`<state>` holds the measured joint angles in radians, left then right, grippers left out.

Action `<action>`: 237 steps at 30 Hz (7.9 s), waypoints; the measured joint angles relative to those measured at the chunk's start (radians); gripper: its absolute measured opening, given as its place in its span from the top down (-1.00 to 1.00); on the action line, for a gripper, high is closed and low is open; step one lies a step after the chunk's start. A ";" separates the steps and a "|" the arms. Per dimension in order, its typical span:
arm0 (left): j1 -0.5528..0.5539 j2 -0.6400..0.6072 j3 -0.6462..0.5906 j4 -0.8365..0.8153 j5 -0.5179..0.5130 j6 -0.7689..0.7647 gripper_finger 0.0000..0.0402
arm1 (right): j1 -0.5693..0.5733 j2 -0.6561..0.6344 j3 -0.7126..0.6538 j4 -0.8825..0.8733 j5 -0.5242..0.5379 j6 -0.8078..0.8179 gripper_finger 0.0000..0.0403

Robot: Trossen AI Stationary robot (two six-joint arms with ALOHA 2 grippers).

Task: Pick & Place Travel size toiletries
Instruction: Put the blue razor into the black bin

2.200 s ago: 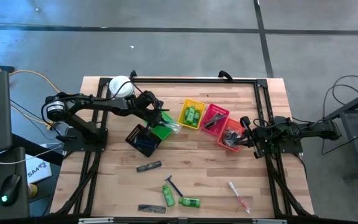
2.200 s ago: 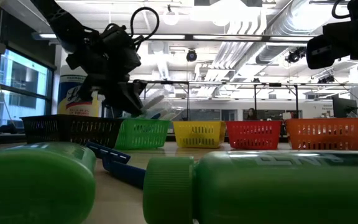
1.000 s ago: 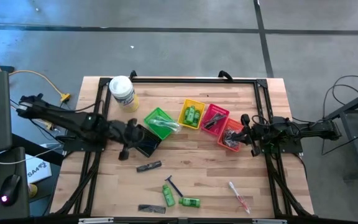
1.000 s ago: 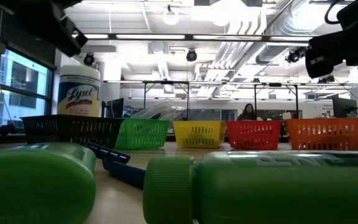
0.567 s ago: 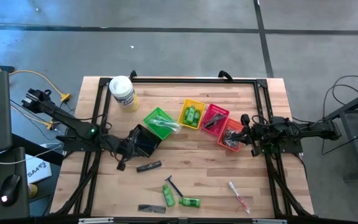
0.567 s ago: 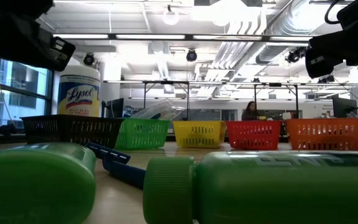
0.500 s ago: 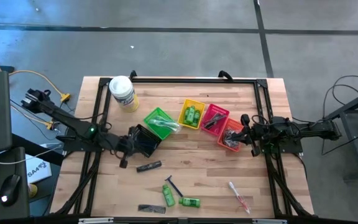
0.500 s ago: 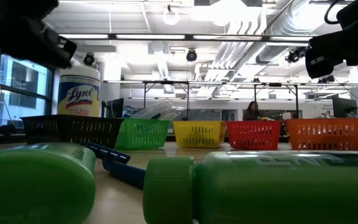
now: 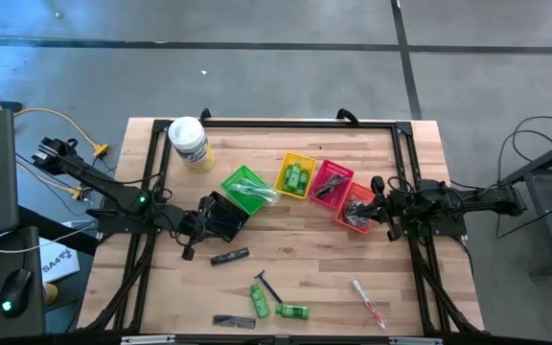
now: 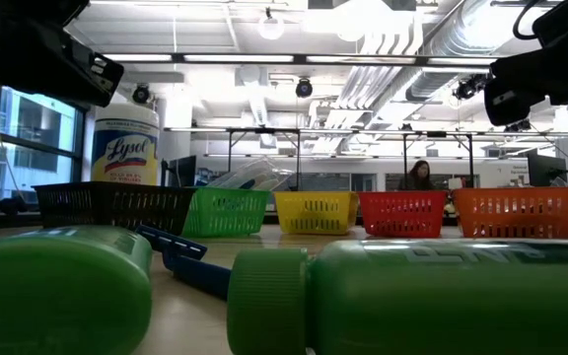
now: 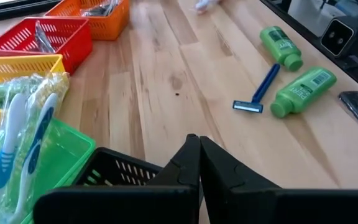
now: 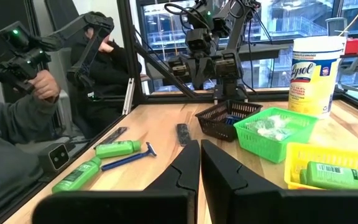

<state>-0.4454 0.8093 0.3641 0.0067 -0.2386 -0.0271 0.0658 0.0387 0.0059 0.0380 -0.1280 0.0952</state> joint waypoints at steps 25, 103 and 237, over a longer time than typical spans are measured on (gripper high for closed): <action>0.000 0.000 0.000 -0.001 0.001 0.021 1.00 | 0.000 0.000 0.000 -0.004 -0.002 -0.011 0.97; -0.269 0.340 0.241 -0.257 -0.119 -0.528 0.28 | 0.000 0.000 0.000 -0.005 -0.005 0.006 0.97; -0.349 0.688 0.441 -0.336 -0.117 -0.281 0.28 | 0.000 0.105 0.000 0.028 -0.037 -0.011 0.97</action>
<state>-0.7945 1.4977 0.8051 -0.3290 -0.3558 -0.3080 0.0658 0.1436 0.0059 0.0660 -0.1646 0.0840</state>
